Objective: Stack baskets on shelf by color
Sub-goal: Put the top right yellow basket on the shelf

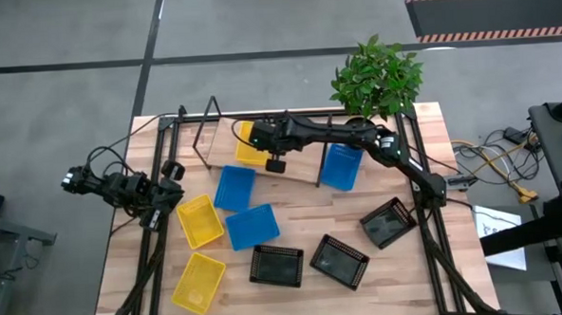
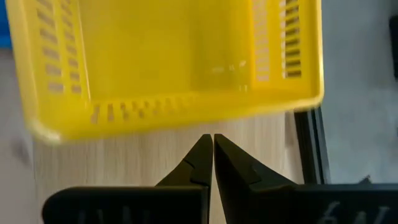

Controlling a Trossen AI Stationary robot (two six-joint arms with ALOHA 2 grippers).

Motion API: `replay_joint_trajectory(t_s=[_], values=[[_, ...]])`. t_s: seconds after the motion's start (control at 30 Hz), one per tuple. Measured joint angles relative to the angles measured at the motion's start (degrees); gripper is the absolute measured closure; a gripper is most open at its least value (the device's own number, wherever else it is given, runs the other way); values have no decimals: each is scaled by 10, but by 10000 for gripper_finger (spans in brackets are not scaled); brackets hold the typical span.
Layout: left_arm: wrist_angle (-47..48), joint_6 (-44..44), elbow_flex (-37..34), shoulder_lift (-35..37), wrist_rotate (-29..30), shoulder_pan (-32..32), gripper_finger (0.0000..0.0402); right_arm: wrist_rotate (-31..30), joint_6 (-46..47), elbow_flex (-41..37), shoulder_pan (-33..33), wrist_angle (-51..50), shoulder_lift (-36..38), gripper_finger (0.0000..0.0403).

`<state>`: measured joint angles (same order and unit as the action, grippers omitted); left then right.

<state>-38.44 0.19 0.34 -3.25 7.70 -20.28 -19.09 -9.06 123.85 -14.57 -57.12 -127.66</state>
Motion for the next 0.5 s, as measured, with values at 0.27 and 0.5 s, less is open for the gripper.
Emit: replay_joint_trajectory(t_s=[0.27,0.5], values=[[0,0,0,0,0,0,375,31,-27,-12,0,100,-1,394],[0,0,0,0,0,0,375,30,-37,-14,-1,97,-1,394]])
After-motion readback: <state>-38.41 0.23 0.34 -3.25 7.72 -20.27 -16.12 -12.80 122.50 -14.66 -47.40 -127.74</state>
